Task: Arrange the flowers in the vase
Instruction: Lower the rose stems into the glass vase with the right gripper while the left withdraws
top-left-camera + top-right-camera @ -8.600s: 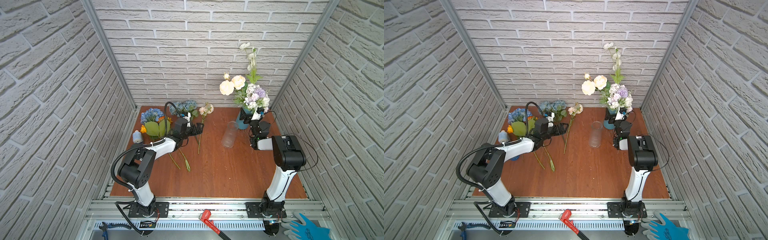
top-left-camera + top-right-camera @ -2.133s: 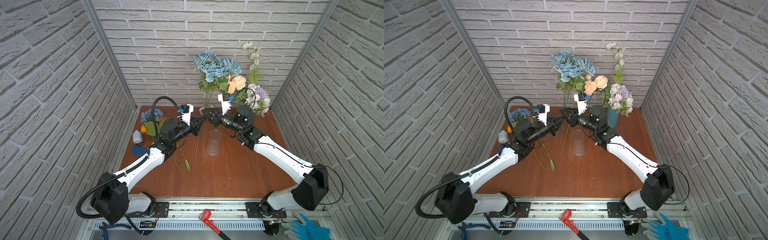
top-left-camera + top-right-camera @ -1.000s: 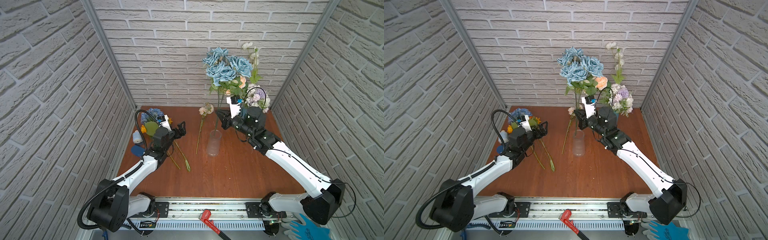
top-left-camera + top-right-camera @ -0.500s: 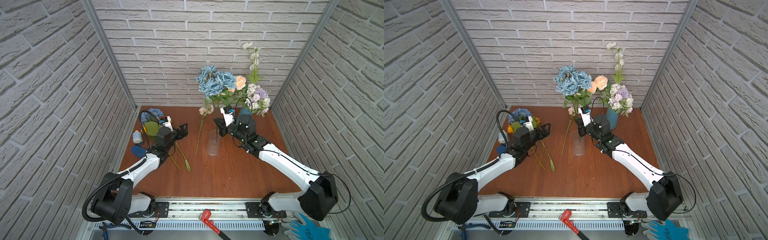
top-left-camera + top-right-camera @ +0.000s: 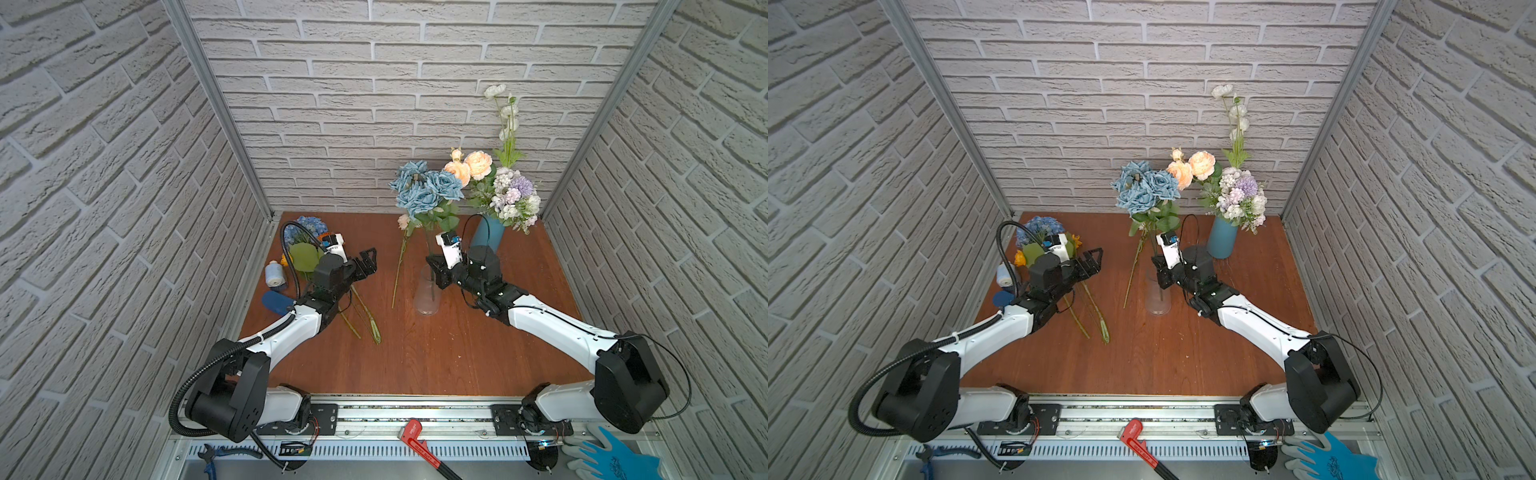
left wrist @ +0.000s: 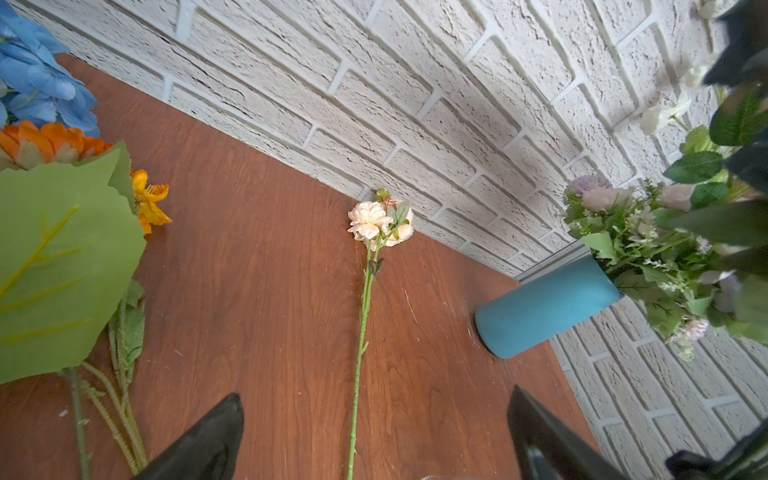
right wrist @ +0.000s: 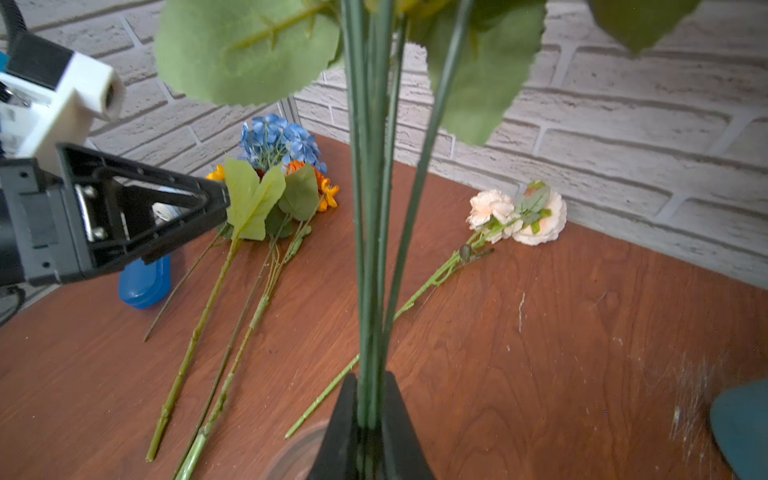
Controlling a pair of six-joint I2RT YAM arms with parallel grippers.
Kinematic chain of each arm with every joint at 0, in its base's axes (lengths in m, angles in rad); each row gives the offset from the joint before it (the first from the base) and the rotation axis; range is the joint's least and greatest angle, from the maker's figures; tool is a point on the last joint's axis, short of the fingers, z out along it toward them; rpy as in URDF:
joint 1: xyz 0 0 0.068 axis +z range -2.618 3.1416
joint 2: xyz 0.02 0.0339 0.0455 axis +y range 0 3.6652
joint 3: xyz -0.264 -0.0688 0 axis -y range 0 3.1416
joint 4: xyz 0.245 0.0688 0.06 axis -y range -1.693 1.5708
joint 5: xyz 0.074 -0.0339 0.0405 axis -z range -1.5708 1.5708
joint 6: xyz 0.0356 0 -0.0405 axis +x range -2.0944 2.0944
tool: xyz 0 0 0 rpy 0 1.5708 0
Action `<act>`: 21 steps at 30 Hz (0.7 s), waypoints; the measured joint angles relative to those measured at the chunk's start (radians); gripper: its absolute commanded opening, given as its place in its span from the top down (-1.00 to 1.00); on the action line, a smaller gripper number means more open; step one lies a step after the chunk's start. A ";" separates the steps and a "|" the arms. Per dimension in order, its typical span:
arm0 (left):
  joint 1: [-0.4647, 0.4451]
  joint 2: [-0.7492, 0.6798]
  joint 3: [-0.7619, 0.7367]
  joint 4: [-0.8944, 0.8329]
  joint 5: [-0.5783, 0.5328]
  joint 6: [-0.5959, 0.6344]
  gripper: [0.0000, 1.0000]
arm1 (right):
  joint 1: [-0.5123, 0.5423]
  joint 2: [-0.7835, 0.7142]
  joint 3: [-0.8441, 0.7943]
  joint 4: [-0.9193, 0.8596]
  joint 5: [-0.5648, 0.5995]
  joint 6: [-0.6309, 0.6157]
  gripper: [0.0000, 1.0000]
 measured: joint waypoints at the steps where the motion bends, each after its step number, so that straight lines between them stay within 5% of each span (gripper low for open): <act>1: 0.000 0.002 0.000 0.000 0.001 0.000 -0.96 | 0.000 -0.001 -0.009 0.013 0.001 0.005 0.73; 21: -0.018 0.047 0.039 -0.007 0.017 0.003 -0.94 | 0.001 -0.038 -0.037 -0.006 0.002 0.024 -0.07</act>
